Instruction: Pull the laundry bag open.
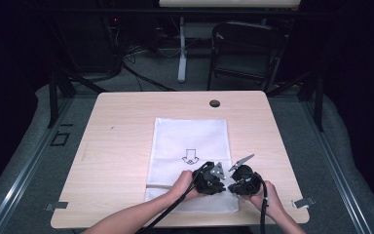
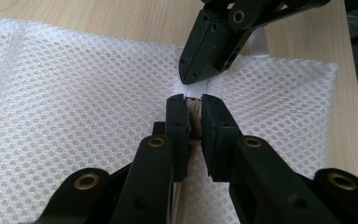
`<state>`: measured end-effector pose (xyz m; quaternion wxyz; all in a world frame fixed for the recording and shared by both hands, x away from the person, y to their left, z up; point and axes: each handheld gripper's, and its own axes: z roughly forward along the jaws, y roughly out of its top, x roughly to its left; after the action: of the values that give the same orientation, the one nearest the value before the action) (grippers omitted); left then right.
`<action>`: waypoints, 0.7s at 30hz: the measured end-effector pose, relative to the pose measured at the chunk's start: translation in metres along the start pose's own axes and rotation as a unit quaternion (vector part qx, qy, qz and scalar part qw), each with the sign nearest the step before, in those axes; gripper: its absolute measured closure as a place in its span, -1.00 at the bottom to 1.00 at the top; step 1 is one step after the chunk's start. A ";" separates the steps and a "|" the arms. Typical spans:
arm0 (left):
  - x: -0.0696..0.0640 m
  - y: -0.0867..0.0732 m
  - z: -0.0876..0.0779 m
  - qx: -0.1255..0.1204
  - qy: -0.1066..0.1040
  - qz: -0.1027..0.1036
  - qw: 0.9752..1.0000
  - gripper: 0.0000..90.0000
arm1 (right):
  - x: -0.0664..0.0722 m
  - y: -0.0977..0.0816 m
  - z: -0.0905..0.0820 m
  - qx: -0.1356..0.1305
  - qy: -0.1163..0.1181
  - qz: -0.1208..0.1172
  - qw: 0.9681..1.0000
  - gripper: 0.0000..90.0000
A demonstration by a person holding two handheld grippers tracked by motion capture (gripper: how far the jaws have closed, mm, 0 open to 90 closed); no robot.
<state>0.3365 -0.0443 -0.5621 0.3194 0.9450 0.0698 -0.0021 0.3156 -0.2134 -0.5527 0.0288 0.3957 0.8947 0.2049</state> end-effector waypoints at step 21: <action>0.002 -0.011 -0.010 -0.003 -0.005 -0.008 1.000 0.82 | 0.000 0.001 0.000 0.002 0.003 0.002 1.000 1.00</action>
<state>0.3371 -0.0296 -0.5608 0.3229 0.9434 0.0751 -0.0095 0.3162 -0.2131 -0.5526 0.0248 0.3974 0.8943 0.2042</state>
